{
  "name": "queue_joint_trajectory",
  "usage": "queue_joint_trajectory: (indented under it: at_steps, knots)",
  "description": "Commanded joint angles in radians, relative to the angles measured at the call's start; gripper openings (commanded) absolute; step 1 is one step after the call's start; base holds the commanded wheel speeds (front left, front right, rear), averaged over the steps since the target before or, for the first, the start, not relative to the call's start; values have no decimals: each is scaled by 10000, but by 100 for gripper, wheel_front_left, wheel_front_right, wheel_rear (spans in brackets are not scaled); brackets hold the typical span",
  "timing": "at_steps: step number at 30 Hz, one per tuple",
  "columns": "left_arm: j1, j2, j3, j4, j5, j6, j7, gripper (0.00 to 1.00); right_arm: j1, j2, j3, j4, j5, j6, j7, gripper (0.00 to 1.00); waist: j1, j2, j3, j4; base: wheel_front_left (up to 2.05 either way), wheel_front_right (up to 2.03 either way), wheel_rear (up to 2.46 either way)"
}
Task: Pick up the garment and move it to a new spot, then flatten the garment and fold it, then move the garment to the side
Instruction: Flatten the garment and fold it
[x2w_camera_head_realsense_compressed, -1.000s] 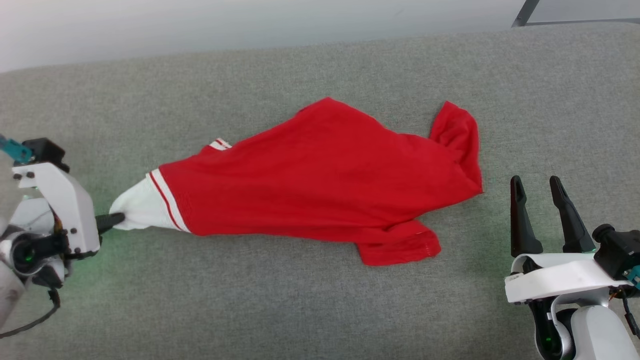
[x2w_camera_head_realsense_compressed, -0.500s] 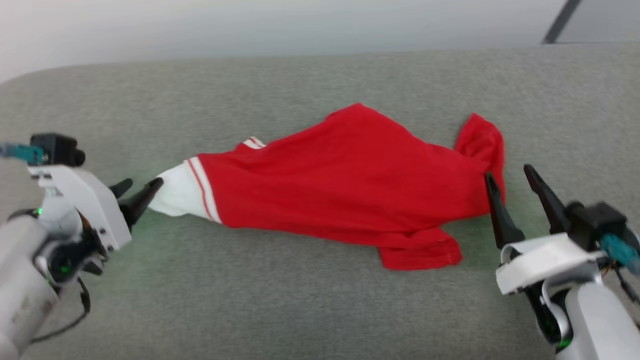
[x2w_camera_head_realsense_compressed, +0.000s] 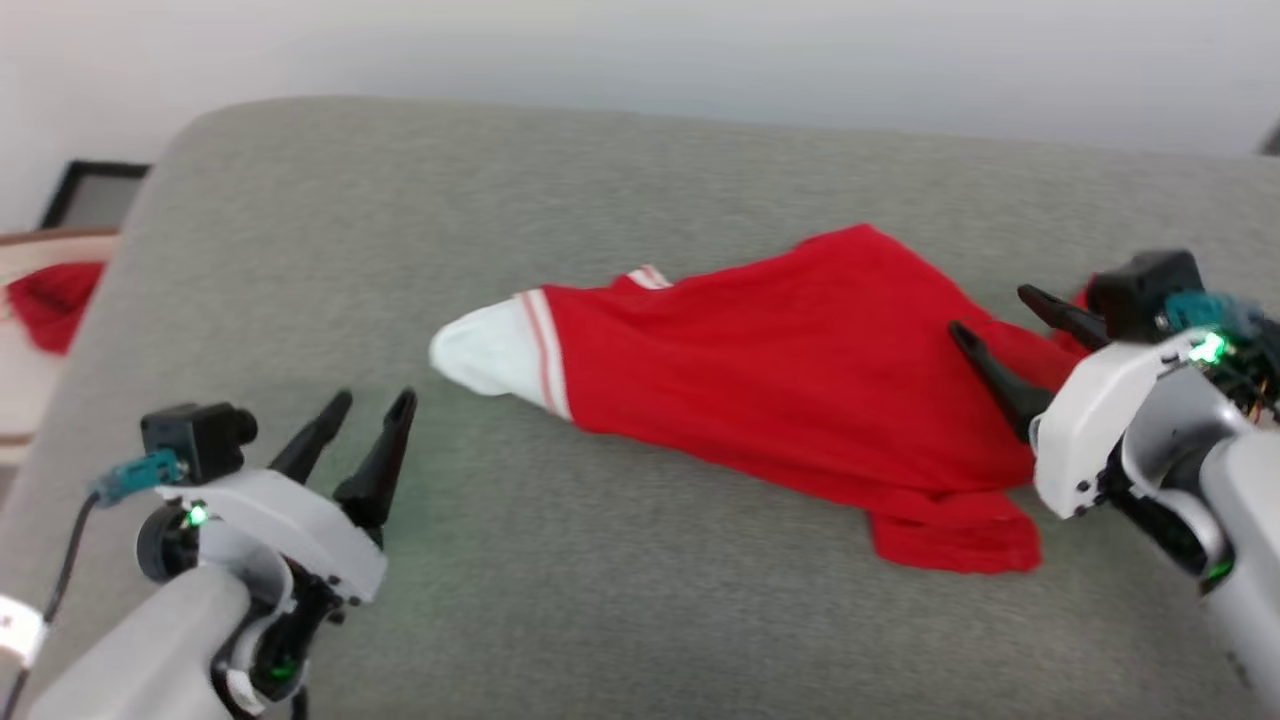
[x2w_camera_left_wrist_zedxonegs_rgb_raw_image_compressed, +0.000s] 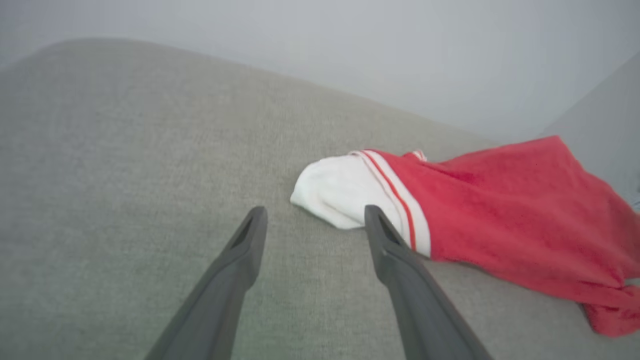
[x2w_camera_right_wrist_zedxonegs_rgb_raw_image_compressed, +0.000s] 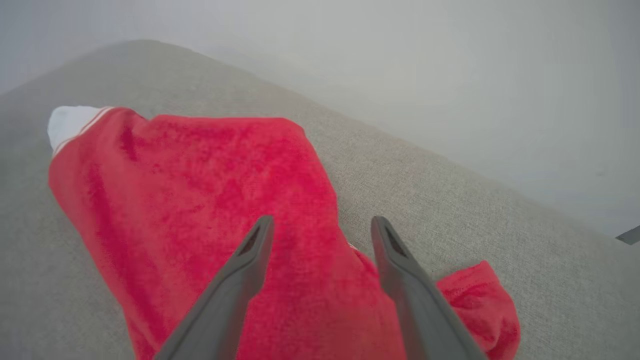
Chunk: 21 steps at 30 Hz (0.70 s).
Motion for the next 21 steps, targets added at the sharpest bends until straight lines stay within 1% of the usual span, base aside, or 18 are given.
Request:
queue_joint_trajectory:
  at_steps: [1, 3, 6, 8, 10, 13, 15, 18, 19, 20, 21]
  knots:
    - [551, -214, 718, -493, 789, 286, -39, 100, -404, -382, 439, 42, 317, -6, 601, 100, 0, -1, -7, 758, 0, 0, 0]
    - [1249, -556, 1728, -1142, 1756, 630, -32, 100, -788, -785, 829, 142, 824, -8, 1319, 100, 0, -1, 48, 1005, 0, 0, 0]
    - [2312, -1200, 2984, -2197, 3170, 751, -38, 100, -1376, -1200, 1179, 346, 1658, -8, 2345, 100, 0, -1, 149, 1311, 0, 0, 0]
    - [2977, -1577, 3493, -2742, 4118, 735, -36, 100, -1710, -1522, 1463, 514, 2011, -8, 3024, 100, 0, -1, 205, 1492, 0, 0, 0]
    - [3397, -1967, 3994, -3173, 4969, 754, -38, 100, -1954, -1668, 1632, 695, 2380, -6, 3652, 100, 0, -1, 263, 1641, 0, 0, 0]
    - [3929, -2431, 4460, -3511, 6116, 657, -37, 100, -2248, -1943, 1827, 957, 2833, -6, 4542, 100, 0, -1, 335, 1816, 0, 0, 0]
    - [4150, -2858, 4778, -3680, 6526, 502, -36, 100, -2374, -2027, 1927, 1100, 3057, -6, 4943, 100, 0, -1, 387, 1889, 0, 0, 0]
    - [4439, -3311, 5191, -3631, 6869, 126, -37, 100, -2463, -2070, 2109, 1195, 3220, -6, 5130, 100, 0, -1, 447, 1960, 0, 0, 0]
    - [4470, -3437, 5312, -3577, 6975, -7, -38, 100, -2459, -2065, 2258, 1079, 3272, -6, 5131, 75, 0, -1, 453, 1978, 0, 0, 0]
    - [4496, -3549, 5414, -3503, 7043, -117, -37, 100, -2460, -2091, 2354, 951, 3336, -6, 5014, 31, 0, -1, 462, 1989, 0, 0, 0]
    - [4548, -3639, 5478, -3401, 7109, -238, -37, 100, -2439, -2123, 2436, 849, 3411, -6, 4899, 0, 0, -1, 466, 1992, 0, 0, 0]
